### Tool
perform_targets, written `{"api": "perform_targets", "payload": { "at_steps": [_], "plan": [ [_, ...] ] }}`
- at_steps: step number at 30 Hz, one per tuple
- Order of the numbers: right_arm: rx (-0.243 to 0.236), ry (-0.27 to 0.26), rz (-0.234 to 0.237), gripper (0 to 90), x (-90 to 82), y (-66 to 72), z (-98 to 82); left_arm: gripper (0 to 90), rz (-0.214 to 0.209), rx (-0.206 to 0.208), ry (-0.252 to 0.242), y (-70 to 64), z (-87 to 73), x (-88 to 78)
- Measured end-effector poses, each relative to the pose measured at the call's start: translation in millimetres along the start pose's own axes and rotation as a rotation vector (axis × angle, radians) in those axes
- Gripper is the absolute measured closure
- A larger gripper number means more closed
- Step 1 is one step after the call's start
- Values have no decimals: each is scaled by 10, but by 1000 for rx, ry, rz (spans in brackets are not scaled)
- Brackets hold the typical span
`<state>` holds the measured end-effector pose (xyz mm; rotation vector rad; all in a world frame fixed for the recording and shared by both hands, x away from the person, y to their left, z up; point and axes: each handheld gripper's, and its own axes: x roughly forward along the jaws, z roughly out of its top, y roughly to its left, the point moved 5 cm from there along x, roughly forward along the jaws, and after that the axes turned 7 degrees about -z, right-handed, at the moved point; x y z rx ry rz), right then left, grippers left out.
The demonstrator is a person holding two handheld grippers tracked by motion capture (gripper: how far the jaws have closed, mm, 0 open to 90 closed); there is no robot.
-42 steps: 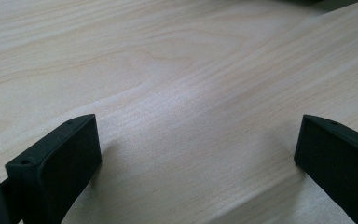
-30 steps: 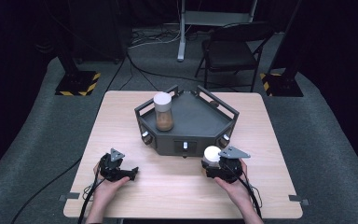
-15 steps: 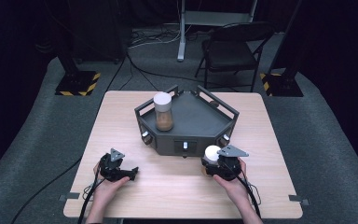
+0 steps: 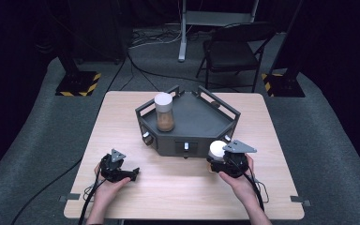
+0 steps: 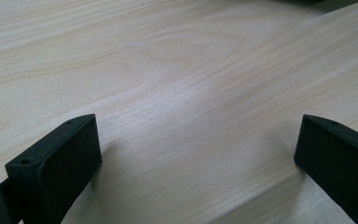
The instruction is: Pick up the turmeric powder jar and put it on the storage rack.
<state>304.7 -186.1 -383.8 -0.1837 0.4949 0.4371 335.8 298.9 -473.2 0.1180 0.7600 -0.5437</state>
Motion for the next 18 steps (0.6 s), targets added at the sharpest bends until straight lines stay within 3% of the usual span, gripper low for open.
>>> {"api": "perform_targets", "payload": {
  "at_steps": [18],
  "plan": [
    [-26, -13, -21, 297, -159, -31, 354, 2, 0, 2, 2, 1, 2, -1]
  ]
}}
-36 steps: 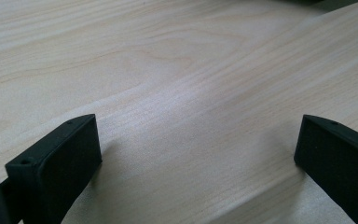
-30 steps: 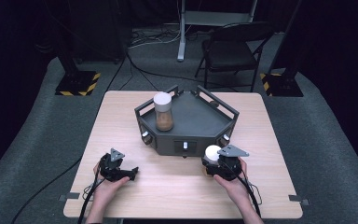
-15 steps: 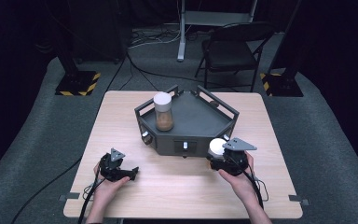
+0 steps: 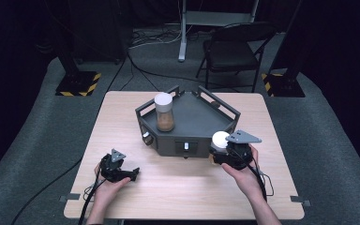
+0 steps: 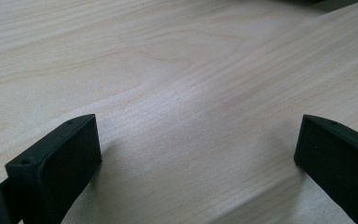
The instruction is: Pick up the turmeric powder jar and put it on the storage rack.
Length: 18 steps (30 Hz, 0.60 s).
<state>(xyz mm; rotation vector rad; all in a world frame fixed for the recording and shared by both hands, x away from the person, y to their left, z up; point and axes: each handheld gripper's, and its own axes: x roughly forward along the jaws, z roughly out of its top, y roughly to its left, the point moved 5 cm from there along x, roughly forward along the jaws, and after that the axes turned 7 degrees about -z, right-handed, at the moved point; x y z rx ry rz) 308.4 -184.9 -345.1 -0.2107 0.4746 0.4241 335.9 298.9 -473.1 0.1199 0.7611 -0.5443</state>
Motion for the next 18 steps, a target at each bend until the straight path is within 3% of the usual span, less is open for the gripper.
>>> {"api": "perform_targets", "payload": {
  "at_steps": [18],
  "plan": [
    [-1, 0, -26, 297, -66, 0, 307, 2, 0, -1, -1, -2, 1, 3]
  ]
}}
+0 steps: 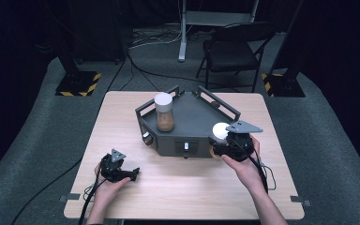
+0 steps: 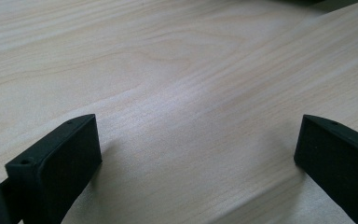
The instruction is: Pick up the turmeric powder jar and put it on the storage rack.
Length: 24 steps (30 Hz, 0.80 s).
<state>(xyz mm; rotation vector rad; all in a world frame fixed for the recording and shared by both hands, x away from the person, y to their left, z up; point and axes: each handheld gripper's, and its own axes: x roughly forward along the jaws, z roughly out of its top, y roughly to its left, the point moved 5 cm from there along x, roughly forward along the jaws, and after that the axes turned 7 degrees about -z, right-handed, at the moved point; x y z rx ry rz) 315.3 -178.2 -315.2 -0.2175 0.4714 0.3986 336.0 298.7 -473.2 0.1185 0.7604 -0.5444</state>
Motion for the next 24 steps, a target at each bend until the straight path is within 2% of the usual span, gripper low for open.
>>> {"api": "perform_targets", "payload": {
  "at_steps": [15, 24],
  "plan": [
    [13, -12, 2, 298, -21, -12, 214, 2, 0, 1, 2, 1, 2, -1],
    [13, -28, -20, 298, 2, -28, 363, 2, 0, 0, 0, 0, 0, 0]
  ]
}}
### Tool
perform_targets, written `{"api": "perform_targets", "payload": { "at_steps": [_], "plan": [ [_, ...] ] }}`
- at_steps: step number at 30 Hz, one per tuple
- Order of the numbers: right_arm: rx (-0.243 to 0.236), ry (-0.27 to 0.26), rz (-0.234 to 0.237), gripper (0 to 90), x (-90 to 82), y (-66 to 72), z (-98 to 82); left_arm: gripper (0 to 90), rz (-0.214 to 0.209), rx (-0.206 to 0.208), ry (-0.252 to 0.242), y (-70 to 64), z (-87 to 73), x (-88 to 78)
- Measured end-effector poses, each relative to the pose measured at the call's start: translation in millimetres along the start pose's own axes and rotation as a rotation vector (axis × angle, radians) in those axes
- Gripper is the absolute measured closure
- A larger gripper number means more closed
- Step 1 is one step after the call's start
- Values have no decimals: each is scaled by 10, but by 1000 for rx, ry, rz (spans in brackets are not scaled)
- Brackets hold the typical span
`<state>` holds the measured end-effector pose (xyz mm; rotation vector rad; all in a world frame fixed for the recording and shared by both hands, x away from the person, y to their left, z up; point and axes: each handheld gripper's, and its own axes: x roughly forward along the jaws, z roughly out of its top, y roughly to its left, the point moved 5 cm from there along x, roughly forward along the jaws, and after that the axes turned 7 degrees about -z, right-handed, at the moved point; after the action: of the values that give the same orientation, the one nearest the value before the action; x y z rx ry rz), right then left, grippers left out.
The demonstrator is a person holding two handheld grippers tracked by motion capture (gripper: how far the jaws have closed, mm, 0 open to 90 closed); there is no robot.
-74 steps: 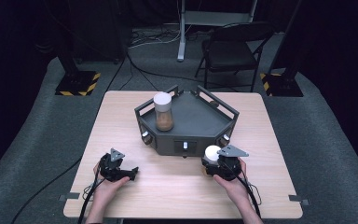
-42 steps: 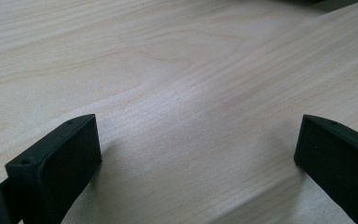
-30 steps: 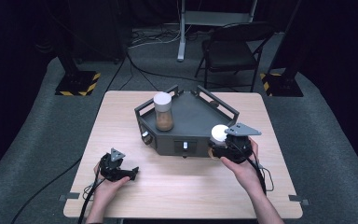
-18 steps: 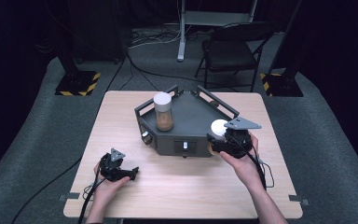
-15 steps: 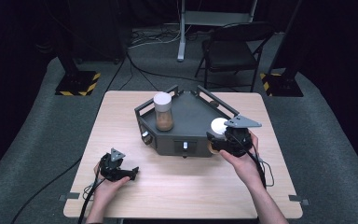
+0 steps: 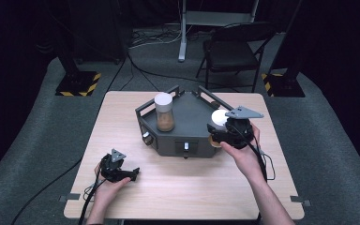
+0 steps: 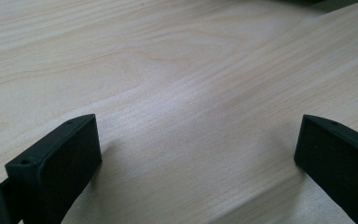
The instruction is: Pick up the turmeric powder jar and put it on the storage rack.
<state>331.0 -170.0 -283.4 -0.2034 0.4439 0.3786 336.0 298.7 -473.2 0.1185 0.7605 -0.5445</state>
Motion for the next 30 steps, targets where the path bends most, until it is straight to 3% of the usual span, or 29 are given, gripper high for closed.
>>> {"api": "perform_targets", "payload": {
  "at_steps": [15, 30],
  "plan": [
    [13, 4, -39, 297, 251, -56, 165, 2, -1, 1, 0, 1, 1, 1],
    [22, 13, -61, 297, 556, 9, 233, 2, -2, 2, 0, 2, 3, 3]
  ]
}}
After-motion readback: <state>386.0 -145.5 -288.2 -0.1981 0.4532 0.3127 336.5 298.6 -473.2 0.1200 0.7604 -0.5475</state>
